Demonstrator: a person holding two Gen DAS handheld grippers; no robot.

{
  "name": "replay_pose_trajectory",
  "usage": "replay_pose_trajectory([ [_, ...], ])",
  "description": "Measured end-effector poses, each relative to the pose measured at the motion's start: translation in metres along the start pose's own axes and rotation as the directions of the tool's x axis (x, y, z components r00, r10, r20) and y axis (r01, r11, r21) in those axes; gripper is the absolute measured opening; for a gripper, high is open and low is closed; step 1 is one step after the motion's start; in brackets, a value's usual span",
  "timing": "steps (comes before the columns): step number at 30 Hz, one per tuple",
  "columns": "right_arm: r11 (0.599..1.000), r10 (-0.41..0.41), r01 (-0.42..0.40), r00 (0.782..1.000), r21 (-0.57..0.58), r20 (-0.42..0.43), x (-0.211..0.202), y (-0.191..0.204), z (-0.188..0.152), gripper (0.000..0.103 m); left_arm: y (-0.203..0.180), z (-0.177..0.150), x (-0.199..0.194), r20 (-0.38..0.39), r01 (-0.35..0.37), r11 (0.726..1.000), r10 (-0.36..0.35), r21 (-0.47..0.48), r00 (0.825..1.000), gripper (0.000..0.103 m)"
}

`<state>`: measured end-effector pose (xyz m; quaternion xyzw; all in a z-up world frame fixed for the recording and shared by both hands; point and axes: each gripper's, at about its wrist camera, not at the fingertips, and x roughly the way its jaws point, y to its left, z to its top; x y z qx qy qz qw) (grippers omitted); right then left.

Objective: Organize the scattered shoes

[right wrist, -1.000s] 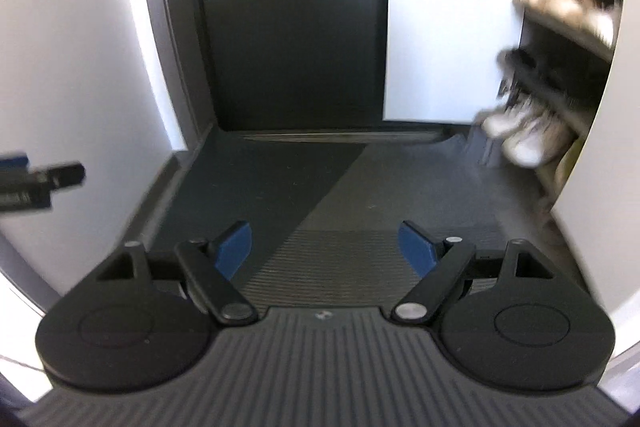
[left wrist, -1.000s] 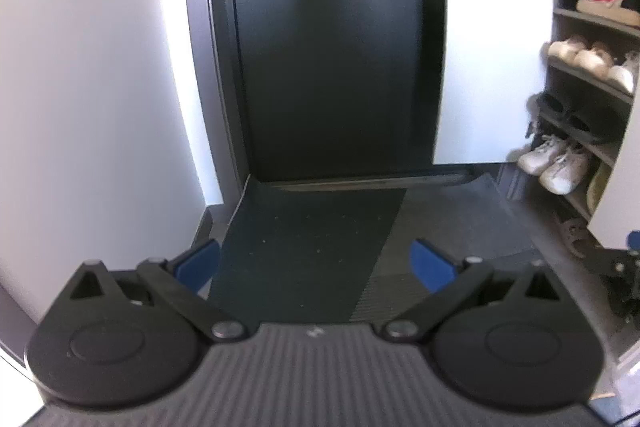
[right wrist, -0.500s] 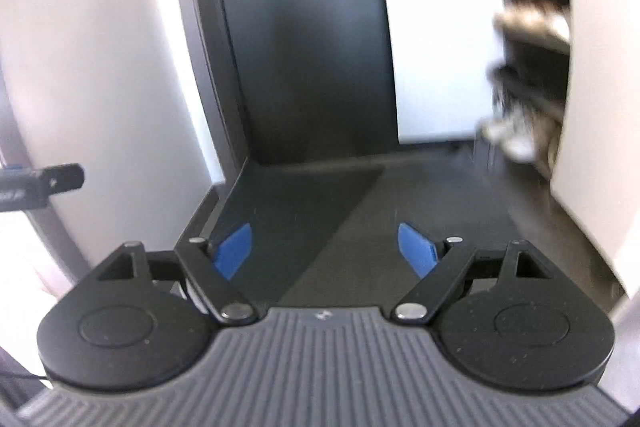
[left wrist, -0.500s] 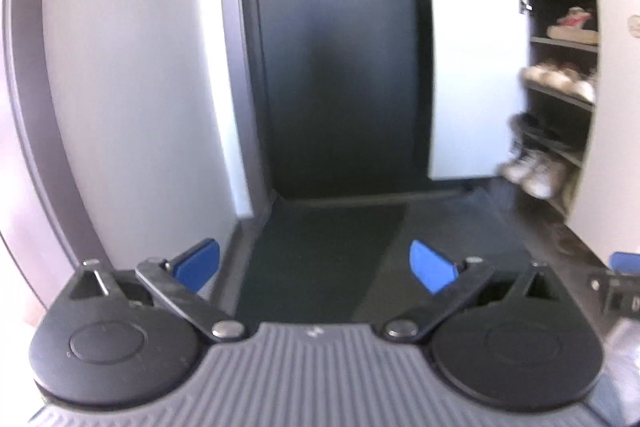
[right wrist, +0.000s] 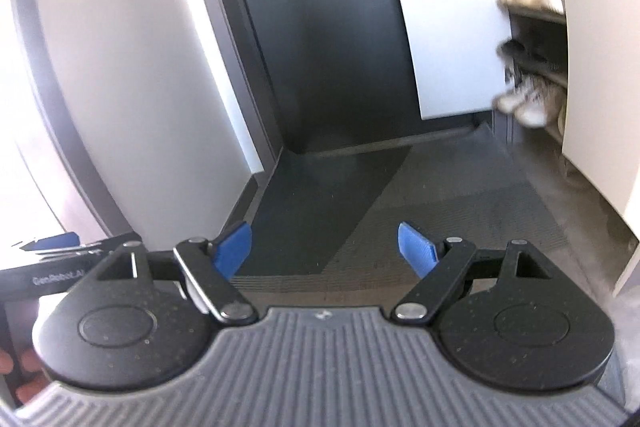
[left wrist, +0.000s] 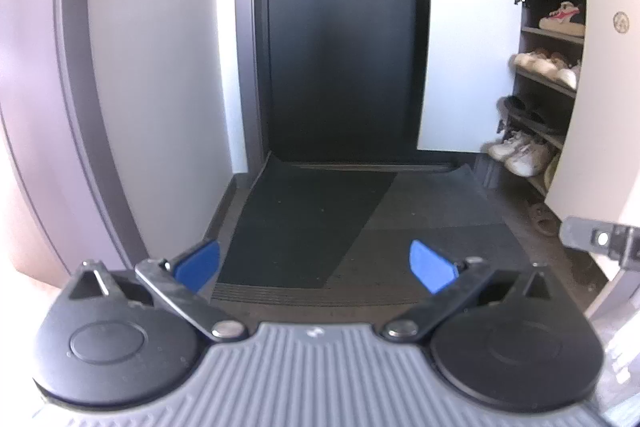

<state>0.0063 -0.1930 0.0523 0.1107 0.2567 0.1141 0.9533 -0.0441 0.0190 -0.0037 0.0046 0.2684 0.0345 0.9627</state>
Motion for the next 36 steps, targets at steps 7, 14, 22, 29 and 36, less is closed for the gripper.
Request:
replay_pose_trajectory([
  [7,1.0,0.005,-0.005,1.0,0.008,-0.014,-0.004,-0.009,-0.009,0.083,-0.013,-0.007,-0.008,0.021,-0.002,1.0,0.002,0.029,1.0,0.103],
  [14,0.999,-0.015,0.015,1.0,0.039,0.008,-0.008,-0.008,-0.012,0.103,-0.012,-0.008,-0.004,-0.004,-0.005,1.0,0.005,0.019,1.0,0.103],
  [22,0.999,0.013,-0.014,0.999,-0.03,-0.034,0.003,0.009,-0.015,0.103,0.004,-0.007,0.002,-0.032,-0.026,0.999,0.026,-0.026,0.999,0.103],
  [29,0.999,0.022,-0.023,0.999,-0.025,-0.038,0.007,0.012,-0.015,0.103,0.009,-0.007,0.001,-0.03,-0.028,0.999,0.027,-0.03,0.999,0.103],
  [36,1.0,0.021,-0.021,0.999,-0.014,-0.046,0.009,0.01,-0.016,0.103,0.009,-0.006,0.001,-0.025,-0.021,0.999,0.021,-0.028,0.999,0.103],
])
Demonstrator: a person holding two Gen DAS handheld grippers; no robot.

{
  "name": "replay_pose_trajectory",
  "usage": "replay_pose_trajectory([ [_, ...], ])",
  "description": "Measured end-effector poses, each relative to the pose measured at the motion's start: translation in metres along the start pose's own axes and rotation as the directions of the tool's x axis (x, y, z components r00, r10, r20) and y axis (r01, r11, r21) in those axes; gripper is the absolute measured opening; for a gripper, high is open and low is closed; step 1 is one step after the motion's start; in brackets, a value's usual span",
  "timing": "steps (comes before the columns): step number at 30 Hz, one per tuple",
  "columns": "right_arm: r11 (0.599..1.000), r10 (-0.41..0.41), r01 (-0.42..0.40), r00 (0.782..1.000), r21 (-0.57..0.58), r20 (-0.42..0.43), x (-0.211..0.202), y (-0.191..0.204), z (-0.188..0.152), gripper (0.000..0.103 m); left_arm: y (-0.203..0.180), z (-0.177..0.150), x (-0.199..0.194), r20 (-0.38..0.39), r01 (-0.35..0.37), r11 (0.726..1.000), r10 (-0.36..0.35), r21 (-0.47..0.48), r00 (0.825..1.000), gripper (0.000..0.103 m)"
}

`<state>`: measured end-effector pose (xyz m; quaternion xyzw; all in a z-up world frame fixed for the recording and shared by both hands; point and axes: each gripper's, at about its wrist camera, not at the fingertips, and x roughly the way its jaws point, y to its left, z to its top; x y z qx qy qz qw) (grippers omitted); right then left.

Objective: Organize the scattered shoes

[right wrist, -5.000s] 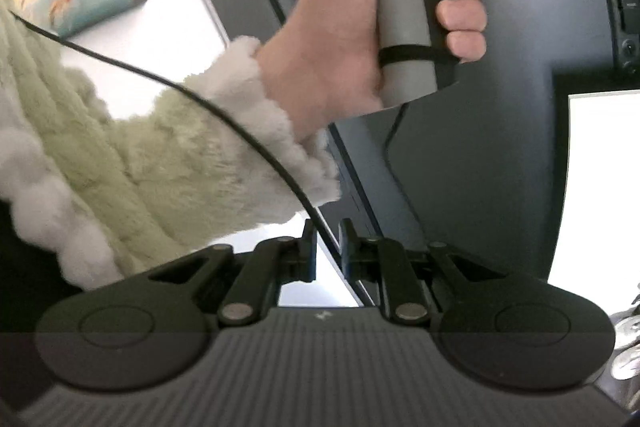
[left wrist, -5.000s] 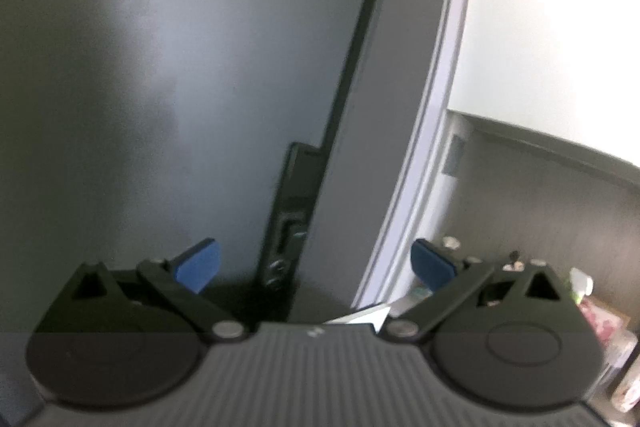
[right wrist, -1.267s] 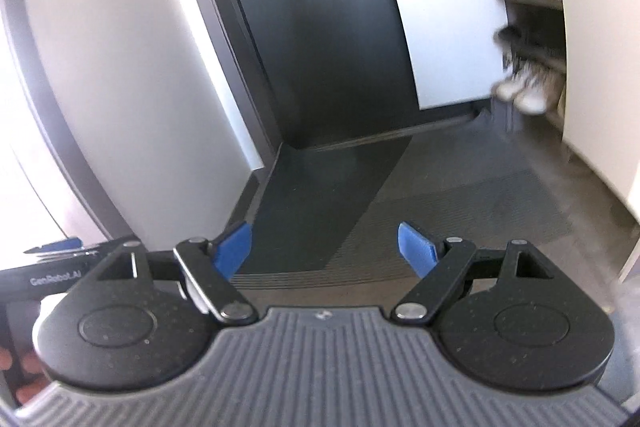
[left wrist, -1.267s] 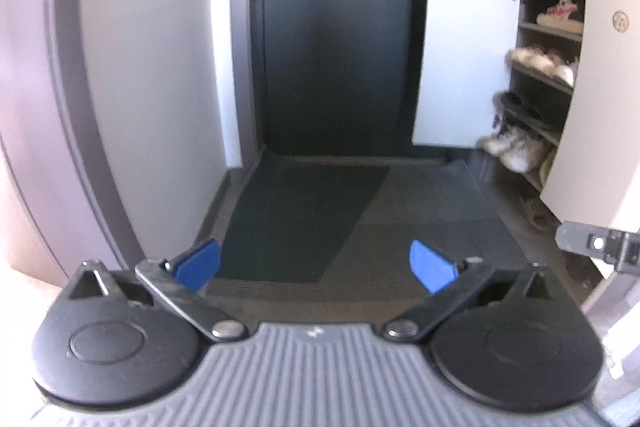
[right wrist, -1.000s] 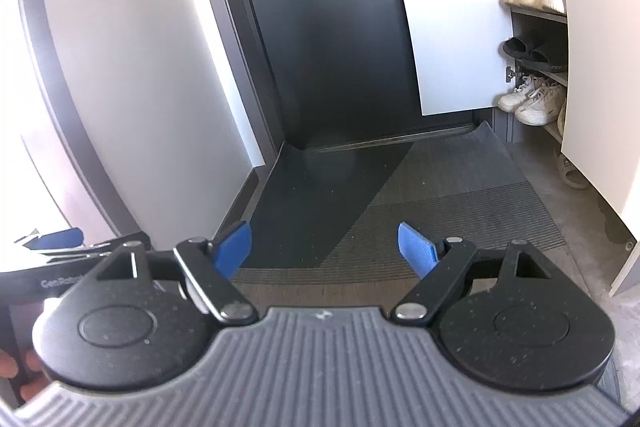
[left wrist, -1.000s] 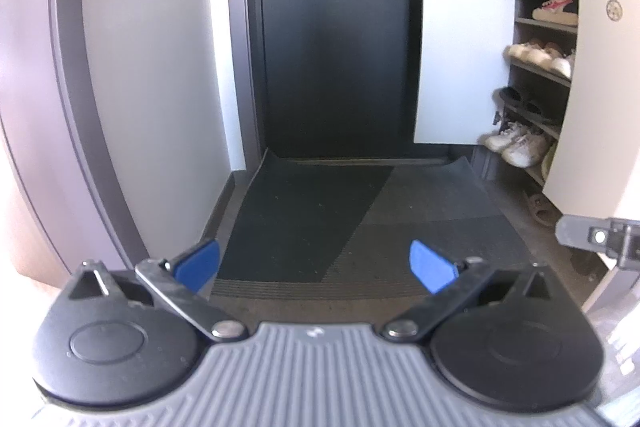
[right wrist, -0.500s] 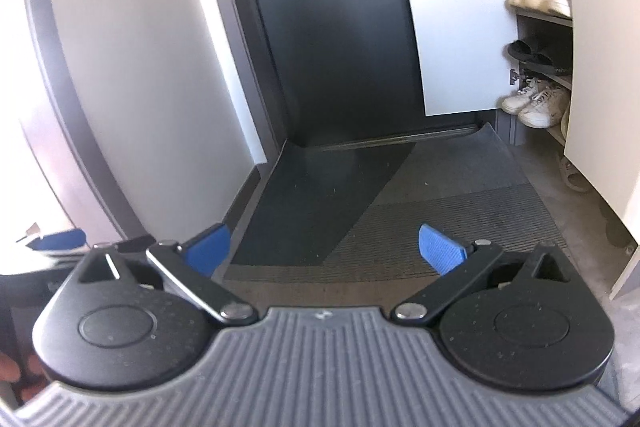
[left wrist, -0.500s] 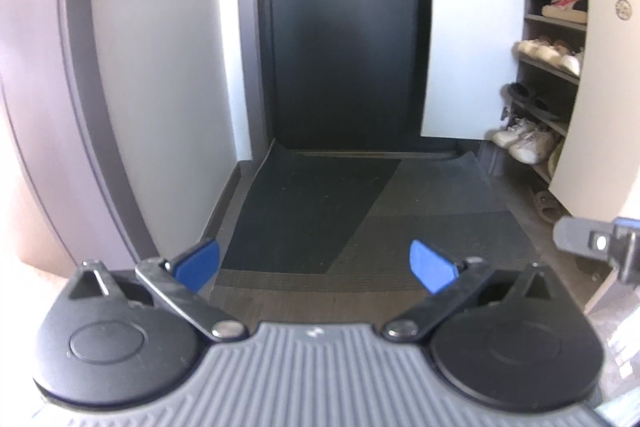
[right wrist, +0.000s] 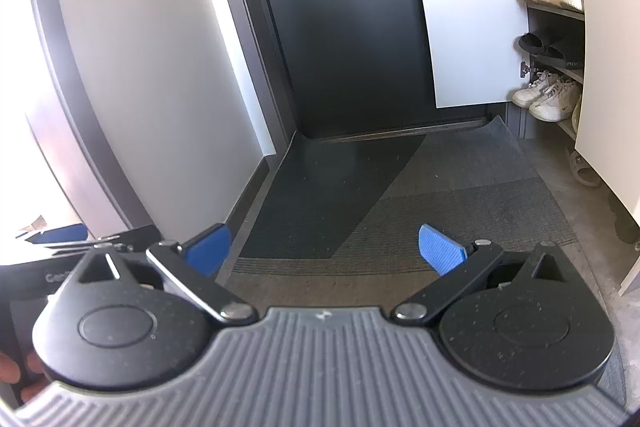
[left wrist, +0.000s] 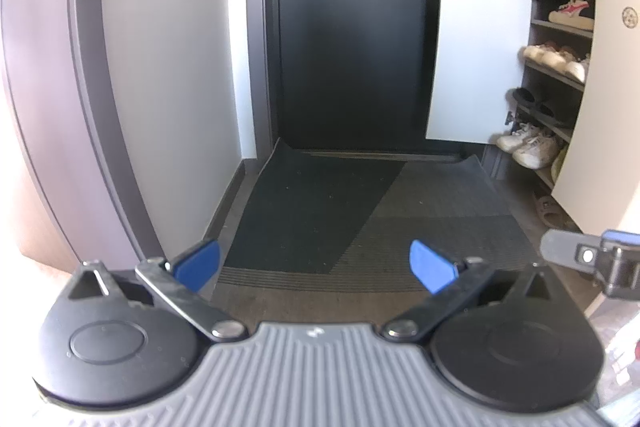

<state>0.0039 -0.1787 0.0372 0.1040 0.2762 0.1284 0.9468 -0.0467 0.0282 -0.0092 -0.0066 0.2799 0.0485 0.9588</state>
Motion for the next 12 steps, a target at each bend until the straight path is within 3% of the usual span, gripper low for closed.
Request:
replay_pose_trajectory([
  [12,1.0,-0.005,0.005,1.0,0.002,-0.003,0.001,-0.0009,-0.0023,0.103,0.0052,-0.0011,-0.0016,-0.005,0.023,1.0,-0.023,-0.008,1.0,0.103],
])
